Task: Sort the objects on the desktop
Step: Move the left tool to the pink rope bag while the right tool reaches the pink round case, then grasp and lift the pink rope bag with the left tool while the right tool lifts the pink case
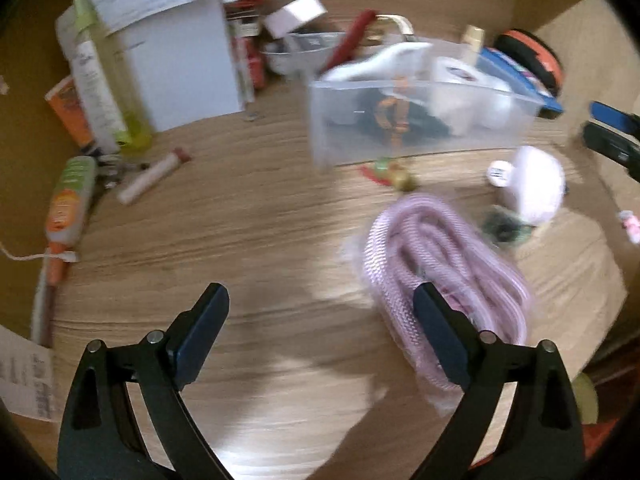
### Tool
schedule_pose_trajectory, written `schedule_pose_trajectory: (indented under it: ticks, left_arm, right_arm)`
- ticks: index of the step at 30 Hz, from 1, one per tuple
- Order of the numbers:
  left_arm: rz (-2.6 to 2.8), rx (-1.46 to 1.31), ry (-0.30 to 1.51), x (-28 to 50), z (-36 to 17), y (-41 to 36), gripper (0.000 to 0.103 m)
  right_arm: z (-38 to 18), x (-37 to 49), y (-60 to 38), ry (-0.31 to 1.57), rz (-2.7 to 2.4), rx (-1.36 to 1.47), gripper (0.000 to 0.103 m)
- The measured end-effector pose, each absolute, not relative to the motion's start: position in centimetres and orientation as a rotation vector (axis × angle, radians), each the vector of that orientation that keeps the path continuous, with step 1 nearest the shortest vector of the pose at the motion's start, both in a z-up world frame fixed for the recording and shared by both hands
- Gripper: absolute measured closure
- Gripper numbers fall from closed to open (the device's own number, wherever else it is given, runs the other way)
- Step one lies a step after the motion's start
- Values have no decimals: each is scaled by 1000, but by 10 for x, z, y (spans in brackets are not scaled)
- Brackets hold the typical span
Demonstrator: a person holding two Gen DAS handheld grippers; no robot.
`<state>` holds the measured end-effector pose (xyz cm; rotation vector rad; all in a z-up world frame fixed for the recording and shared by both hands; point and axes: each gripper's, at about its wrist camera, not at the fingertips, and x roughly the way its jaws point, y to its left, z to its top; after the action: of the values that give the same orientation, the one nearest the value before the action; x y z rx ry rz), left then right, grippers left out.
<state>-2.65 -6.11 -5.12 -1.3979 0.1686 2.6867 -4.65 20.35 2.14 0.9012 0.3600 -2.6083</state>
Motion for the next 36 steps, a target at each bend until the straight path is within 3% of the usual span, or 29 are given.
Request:
schedule_pose_trajectory:
  ticks: [3, 10, 21, 29, 31, 32, 34, 36]
  left_arm:
    - [2751, -1437, 203, -29, -46, -77, 8]
    - [2668, -1381, 31, -19, -29, -70, 8]
    - [2605, -1463, 97, -35, -56, -24, 8]
    - [2614, -1500, 98, -42, -68, -21, 8]
    - [2631, -1489, 88, -45, -68, -20, 7]
    - [2645, -1478, 84, -46, -69, -20, 7]
    - [2668, -1446, 82, -46, -69, -20, 11]
    - [2695, -1411, 74, -44, -67, -22, 31]
  right_arm:
    - [18, -46, 209, 349, -2590, 913, 15]
    - [1, -47, 204, 344, -2501, 935, 15]
    - [-27, -58, 177, 422, -2382, 989, 17]
    - [-38, -76, 168, 410, -2323, 1056, 32]
    - [-41, -80, 166, 403, -2303, 1077, 42]
    - [-42, -82, 165, 394, -2296, 1087, 42]
    - [-43, -85, 166, 373, -2302, 1090, 42]
    - [-43, -86, 167, 350, -2297, 1095, 42]
